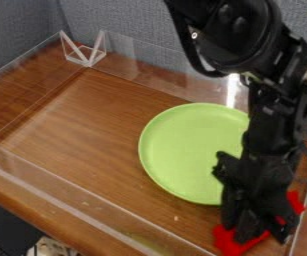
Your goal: Put the carrot on the right side
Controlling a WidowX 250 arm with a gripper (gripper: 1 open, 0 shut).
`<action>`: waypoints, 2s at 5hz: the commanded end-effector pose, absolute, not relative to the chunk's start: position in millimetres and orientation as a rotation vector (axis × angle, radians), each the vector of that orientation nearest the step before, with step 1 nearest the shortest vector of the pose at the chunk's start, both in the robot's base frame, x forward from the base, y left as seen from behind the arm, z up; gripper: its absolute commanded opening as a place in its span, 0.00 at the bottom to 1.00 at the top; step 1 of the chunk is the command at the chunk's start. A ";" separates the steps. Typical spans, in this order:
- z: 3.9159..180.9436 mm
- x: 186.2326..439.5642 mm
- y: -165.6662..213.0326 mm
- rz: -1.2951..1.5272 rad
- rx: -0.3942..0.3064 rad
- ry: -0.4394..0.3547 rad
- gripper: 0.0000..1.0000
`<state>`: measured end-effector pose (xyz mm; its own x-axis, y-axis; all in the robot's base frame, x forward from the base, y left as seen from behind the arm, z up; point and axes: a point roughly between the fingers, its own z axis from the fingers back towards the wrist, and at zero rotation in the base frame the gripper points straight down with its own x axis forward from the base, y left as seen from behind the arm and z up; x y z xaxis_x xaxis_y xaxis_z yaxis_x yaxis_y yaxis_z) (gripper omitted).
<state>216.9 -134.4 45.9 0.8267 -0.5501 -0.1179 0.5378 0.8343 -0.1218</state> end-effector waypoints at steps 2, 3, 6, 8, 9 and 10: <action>42.8 216.5 -126.2 -0.679 -0.088 0.154 0.00; 36.1 216.9 -120.7 -0.721 -0.083 0.173 0.00; 32.6 207.8 -134.3 -0.708 -0.074 0.224 0.00; 25.4 203.4 -145.1 -0.713 -0.077 0.247 0.00; 17.5 199.1 -151.6 -0.716 -0.078 0.256 0.00; 9.7 194.4 -158.2 -0.719 -0.078 0.264 1.00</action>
